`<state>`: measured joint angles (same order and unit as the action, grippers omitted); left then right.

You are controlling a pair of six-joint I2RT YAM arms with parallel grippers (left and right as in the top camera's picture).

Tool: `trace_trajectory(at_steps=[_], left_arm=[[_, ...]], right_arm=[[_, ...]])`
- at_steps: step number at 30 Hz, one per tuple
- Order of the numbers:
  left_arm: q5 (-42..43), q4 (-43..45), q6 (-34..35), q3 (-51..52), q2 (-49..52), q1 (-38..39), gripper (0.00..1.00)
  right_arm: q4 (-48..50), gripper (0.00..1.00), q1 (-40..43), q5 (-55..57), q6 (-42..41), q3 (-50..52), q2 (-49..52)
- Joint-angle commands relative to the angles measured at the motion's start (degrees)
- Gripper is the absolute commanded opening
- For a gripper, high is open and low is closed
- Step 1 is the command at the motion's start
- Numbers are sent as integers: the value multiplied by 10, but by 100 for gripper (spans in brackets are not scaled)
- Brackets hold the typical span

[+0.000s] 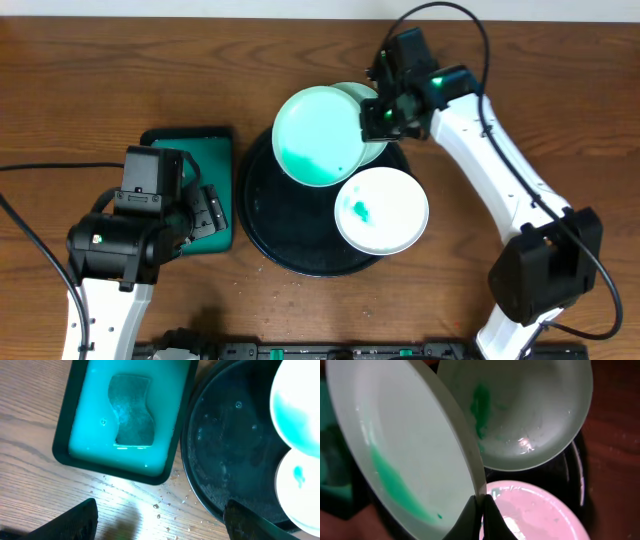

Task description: Clean dirty plates on tray and stack at the side

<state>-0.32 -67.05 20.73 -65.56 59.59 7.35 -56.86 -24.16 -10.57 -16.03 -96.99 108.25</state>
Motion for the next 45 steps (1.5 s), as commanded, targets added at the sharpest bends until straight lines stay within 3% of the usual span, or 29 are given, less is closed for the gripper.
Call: trace_trajectory(at_steps=[1,15,25,30,34,45], left_arm=[[-1,0,-1,-2,3,2,81],[-1,0,-1,-2,3,2,81],[-1,0,-1,-2,3,2,81],[-1,0,-1,1,3,2,81],[-1,0,-1,10,3,2,81],[-1,0,-1,14,3,2,81]], right_arm=[[5,1,-29,104,32,-4,-20],[1,1,-104,257,69,-4,-33],[1,1,-163,385,149,-4,-86],[0,1,-205,442,226,-4,-94],[1,1,-247,549,252,-4,-92],[2,1,-332,701,304,-4,-92]])
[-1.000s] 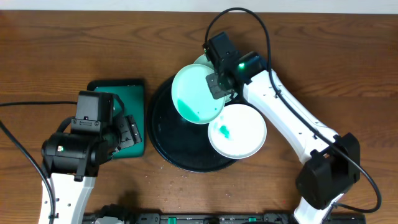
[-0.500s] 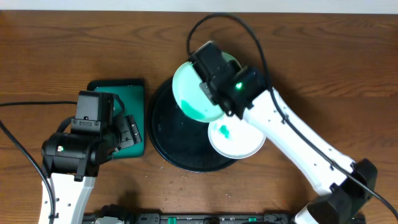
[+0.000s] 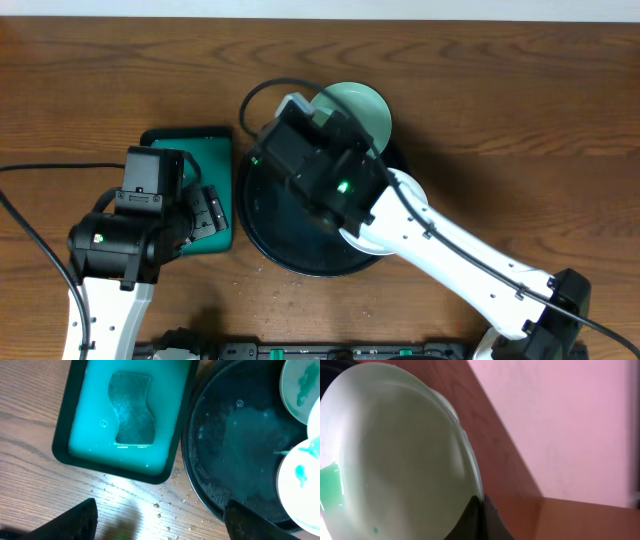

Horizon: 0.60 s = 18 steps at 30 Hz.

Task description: Clean dirty plates on tray and stack at the side

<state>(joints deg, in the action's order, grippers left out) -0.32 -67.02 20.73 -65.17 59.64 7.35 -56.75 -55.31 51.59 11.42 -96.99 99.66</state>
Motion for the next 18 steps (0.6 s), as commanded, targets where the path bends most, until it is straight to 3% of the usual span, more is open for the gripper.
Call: trace_trajectory(at_steps=[1,18], left_arm=[[-1,0,-1,10,2,2,81],[-1,0,-1,10,2,2,81]], right_arm=[[1,1,-26,87,35,-4,-6],[-3,1,-56,147,90,-4,-6]])
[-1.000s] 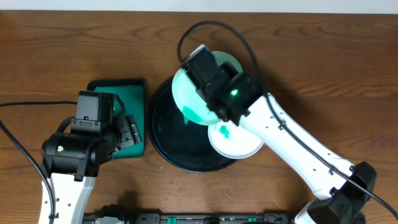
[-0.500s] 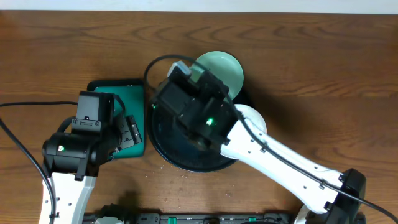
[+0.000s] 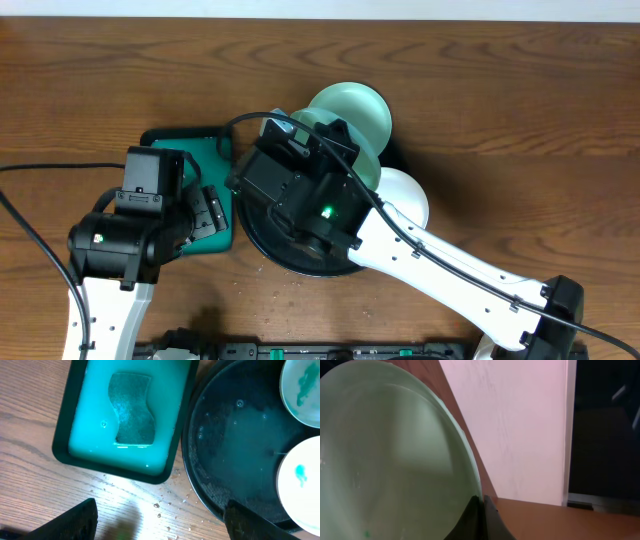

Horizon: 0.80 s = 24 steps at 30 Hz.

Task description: Clean dirty plates on tray and stack at the side

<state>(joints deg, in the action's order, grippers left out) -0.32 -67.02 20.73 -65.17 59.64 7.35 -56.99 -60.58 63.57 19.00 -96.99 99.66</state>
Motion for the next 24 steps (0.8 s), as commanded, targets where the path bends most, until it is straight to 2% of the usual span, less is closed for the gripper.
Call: trace_trajectory(at_steps=[1,17,19,22,24], left_arm=[[-1,0,-1,10,2,2,81],[-1,0,-1,10,2,2,81],[-1,0,-1,10,2,2,81],[-1,0,-1,10,2,2,81],[-1,-1,-1,10,2,2,81]], right_arm=[[-1,1,-3,29,15,-4,-6],[-2,1,-7,31,23,-4,-6],[-9,1,-3,-38,22,-4,-6],[-26,1,16,-249,-6,-4,-6],[-19,1,45,-388,-62,-4,-3]])
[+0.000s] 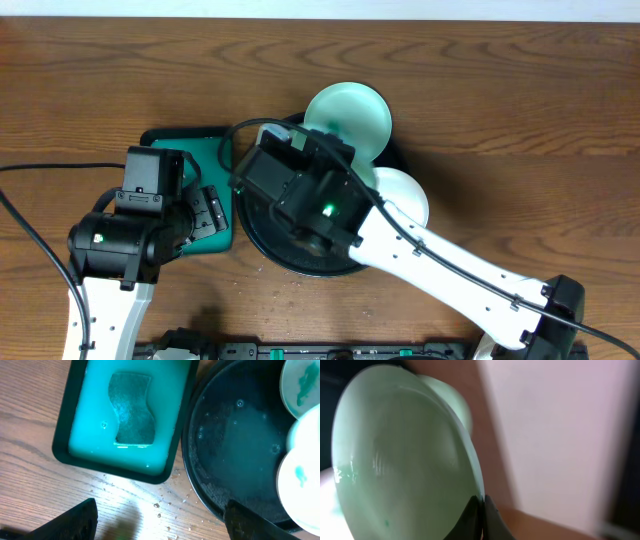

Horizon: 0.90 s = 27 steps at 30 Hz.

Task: Clean dirty plates on tray and stack at the side
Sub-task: 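Move the held plate right and set it down at the table's right side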

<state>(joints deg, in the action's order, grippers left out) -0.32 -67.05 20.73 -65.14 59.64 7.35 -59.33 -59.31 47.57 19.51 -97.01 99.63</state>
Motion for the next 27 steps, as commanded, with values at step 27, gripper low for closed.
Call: trace_trajectory(at_steps=[27], left_arm=[[-1,-7,-1,10,2,2,81]], right_arm=[[-40,1,707,-590,-417,-2,27]])
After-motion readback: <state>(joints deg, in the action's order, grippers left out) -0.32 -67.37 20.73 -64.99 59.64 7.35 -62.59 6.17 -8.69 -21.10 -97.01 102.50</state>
